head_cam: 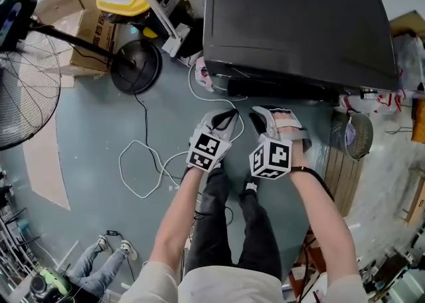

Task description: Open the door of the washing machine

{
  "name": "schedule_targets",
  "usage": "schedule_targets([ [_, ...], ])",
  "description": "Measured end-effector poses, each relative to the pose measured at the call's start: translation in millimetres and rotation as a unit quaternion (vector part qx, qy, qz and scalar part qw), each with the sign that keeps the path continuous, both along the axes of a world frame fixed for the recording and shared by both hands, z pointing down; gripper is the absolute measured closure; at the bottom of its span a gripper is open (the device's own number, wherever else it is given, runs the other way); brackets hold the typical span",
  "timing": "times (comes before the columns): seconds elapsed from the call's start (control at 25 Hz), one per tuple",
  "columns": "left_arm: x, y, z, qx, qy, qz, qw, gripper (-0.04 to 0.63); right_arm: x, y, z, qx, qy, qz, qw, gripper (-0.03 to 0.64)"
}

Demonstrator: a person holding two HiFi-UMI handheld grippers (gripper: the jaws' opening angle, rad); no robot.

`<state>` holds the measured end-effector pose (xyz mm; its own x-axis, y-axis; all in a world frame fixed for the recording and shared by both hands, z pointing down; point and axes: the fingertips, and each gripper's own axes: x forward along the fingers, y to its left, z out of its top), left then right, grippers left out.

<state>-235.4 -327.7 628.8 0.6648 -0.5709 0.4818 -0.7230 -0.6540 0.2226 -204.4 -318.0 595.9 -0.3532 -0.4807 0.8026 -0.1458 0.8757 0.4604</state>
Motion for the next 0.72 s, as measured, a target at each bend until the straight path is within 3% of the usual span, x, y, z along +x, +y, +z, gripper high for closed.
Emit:
schedule_targets([
  [0.24,-13,-27,21,0.003,0.004,0.041,0.9991,0.511,-29,-24,31,0.022,0.069,-0.028,0.997,0.531],
  [0.52,-5,-34,59,-0.004,-0.030,0.121,0.9922,0.430,-33,-49,62,0.029,0.129,-0.046,0.990,0.515],
  [0.72,2,-39,77,-0.007,-0.034,0.146,0.9887,0.425,-36,-49,80,0.026,0.161,-0.049,0.985,0.488],
])
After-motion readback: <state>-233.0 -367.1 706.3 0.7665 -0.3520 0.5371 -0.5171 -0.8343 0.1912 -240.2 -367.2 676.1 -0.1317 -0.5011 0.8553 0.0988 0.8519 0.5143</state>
